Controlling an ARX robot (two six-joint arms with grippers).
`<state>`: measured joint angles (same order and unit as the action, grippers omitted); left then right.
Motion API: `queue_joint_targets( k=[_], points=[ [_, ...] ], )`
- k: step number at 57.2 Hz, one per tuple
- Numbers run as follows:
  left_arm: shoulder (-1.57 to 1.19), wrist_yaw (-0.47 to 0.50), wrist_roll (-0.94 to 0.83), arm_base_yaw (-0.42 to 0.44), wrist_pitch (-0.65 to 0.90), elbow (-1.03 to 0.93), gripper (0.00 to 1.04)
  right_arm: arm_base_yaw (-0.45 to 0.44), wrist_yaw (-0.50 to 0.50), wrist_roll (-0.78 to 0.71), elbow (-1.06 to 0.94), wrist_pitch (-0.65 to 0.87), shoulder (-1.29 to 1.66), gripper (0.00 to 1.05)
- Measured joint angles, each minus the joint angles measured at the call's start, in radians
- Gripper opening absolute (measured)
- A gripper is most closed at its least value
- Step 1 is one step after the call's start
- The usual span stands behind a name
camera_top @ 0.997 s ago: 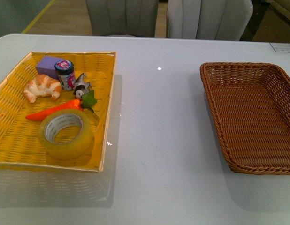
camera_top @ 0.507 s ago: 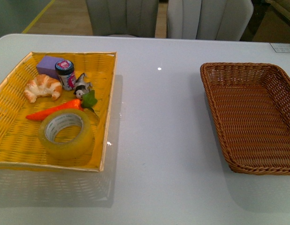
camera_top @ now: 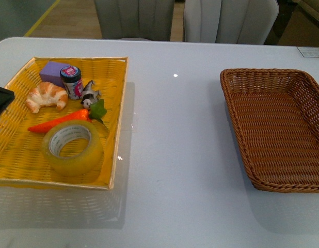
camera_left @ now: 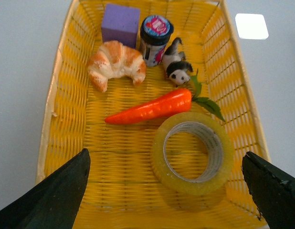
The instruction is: Move tape to another basket
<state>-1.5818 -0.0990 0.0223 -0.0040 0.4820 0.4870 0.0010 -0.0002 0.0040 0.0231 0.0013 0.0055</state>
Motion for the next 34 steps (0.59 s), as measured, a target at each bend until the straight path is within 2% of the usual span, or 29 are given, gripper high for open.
queue_joint_targets(
  k=[18,34],
  points=[
    [-0.475,0.040,-0.016,-0.031,0.035,0.247,0.96,0.000,0.000,0.000,0.000,0.000,0.000,0.96],
    [-0.657,0.055,-0.008,-0.031,-0.020,0.390,0.96,0.000,0.000,0.000,0.000,0.000,0.000,0.96]
  ],
)
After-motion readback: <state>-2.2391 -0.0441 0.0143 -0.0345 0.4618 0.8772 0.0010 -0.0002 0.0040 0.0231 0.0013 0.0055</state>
